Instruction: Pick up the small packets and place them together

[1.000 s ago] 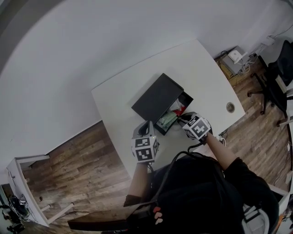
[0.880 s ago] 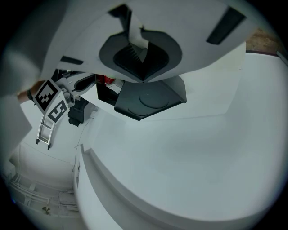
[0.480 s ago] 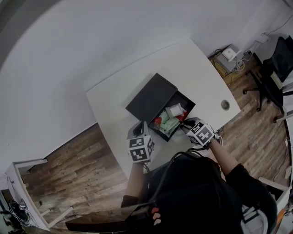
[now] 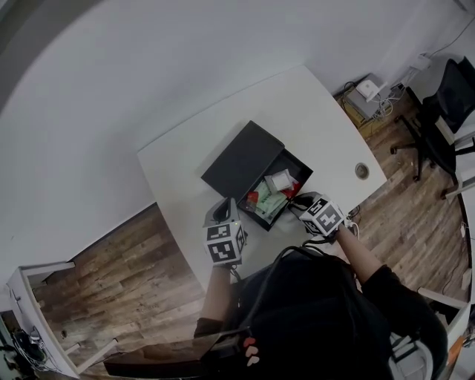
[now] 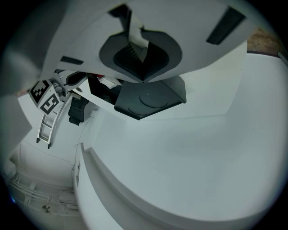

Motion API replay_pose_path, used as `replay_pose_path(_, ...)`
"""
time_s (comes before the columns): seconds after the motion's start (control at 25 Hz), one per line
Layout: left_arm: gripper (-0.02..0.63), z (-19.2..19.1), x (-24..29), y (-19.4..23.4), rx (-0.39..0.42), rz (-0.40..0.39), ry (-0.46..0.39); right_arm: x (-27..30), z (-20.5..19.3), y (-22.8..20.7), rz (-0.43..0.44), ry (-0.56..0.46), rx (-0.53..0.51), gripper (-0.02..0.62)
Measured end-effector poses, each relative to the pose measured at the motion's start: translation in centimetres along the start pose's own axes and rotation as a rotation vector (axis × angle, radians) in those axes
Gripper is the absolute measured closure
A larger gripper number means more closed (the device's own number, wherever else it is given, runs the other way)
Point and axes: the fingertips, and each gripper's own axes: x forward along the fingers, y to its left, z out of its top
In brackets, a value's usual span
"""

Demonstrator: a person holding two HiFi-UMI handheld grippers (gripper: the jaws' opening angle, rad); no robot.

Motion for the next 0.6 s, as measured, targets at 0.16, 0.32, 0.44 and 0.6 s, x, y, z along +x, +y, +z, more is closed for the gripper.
replay_pose_path(0.16, 0.607, -0.1, 0.1, 0.0, -0.003, -0.004, 0.001, -1.5, 0.1, -0.4, 0.031, 0.019, -0.041, 0.476)
replay_pose_path(0.32, 0.607, -0.1, 0.0, 0.1, -0.004, -0.005, -0.003, -4.7, 4.4, -1.6, -0.025, -0.064, -0.182, 0.475)
replay_pose_path(0.44, 0.607, -0.1, -0.1, 0.2, -0.014, -0.004, -0.007, -4.7, 7.6, -0.7, -0.006, -0.079, -0.381, 0.474)
replay_pose_path(0.6, 0.607, -0.2, -0.1, 0.1, -0.023, -0.01, -0.007, -1.9, 7.6, 0.6, 0.066, 0.071, -0.579, 0.474)
